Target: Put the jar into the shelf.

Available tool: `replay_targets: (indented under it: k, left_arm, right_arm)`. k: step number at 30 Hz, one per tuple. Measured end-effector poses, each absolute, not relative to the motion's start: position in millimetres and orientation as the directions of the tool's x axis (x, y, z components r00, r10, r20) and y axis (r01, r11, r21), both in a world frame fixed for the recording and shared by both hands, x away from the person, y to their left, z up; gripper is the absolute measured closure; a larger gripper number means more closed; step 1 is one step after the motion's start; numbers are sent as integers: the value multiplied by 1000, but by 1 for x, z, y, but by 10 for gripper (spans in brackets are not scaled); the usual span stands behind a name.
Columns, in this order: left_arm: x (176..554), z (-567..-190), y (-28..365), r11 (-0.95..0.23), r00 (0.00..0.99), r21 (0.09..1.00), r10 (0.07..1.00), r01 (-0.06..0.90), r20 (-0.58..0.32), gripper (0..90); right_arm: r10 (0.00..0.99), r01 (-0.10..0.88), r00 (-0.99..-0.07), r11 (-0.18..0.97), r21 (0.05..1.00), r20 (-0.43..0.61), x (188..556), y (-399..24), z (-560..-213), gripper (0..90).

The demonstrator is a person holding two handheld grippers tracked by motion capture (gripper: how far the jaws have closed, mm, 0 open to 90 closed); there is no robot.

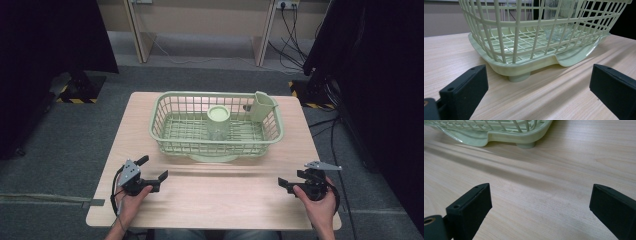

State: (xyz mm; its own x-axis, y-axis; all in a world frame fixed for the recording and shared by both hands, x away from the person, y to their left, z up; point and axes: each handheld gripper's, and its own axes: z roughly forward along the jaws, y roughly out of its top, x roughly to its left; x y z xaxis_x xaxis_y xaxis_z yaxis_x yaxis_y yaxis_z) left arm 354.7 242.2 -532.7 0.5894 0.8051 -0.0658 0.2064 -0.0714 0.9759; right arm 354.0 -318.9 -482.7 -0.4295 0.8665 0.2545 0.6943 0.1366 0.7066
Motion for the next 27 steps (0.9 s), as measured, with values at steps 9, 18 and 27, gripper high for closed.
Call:
replay_targets:
  k: [9,18,27]
  left_arm:
    - [355,-533,242,-70,590,976,805,204,-66,16]
    - [355,-533,242,-68,590,976,804,204,-67,16]
    - [355,-533,242,-69,590,977,804,204,-67,16]
  right_arm:
    - [874,694,-416,126,709,252,354,-321,-491,45]
    - [878,702,-401,112,704,260,353,-323,-501,45]
    - [882,710,-391,106,696,264,353,-324,-510,45]
